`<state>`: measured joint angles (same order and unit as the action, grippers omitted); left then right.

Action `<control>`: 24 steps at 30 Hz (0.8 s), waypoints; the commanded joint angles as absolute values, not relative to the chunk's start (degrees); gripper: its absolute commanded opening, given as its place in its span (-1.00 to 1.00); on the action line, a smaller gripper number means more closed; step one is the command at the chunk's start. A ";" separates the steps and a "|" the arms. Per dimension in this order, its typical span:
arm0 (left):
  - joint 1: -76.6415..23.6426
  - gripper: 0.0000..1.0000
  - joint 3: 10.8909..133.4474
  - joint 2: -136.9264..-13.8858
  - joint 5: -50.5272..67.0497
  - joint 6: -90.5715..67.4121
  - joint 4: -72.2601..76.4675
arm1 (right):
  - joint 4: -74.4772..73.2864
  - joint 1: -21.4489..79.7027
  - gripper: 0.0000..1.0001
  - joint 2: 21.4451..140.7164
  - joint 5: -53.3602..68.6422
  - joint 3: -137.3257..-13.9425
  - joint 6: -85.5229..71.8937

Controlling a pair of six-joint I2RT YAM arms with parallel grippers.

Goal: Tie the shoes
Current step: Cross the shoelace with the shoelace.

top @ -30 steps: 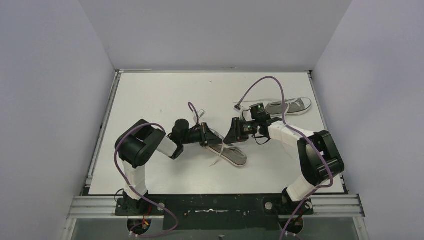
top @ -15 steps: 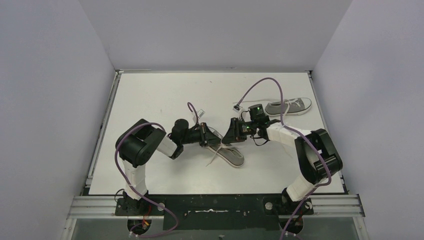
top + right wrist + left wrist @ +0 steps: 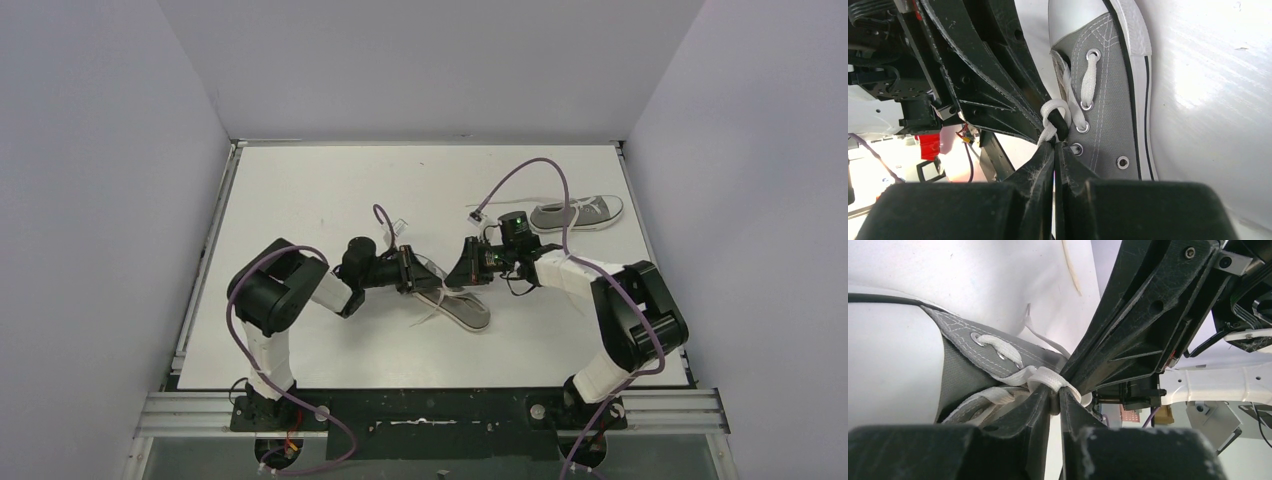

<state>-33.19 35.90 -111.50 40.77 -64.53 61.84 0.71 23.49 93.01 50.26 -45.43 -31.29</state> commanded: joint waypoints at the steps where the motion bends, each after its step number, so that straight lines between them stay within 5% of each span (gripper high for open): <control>1: -32.98 -0.61 36.11 -105.19 41.65 -61.22 62.58 | 4.83 24.72 -1.00 89.23 47.28 -44.24 -31.94; 6: -32.08 0.03 33.08 -100.98 40.41 -57.33 57.34 | 3.31 24.26 -1.00 87.74 45.02 -44.06 -31.32; 11: -30.34 0.29 32.83 -93.51 40.01 -51.68 44.78 | 1.35 24.23 -1.00 87.41 44.36 -44.45 -29.85; 24: -29.89 0.27 47.35 -96.64 41.22 -35.94 16.01 | -4.23 23.95 -1.00 84.92 42.72 -45.87 -27.01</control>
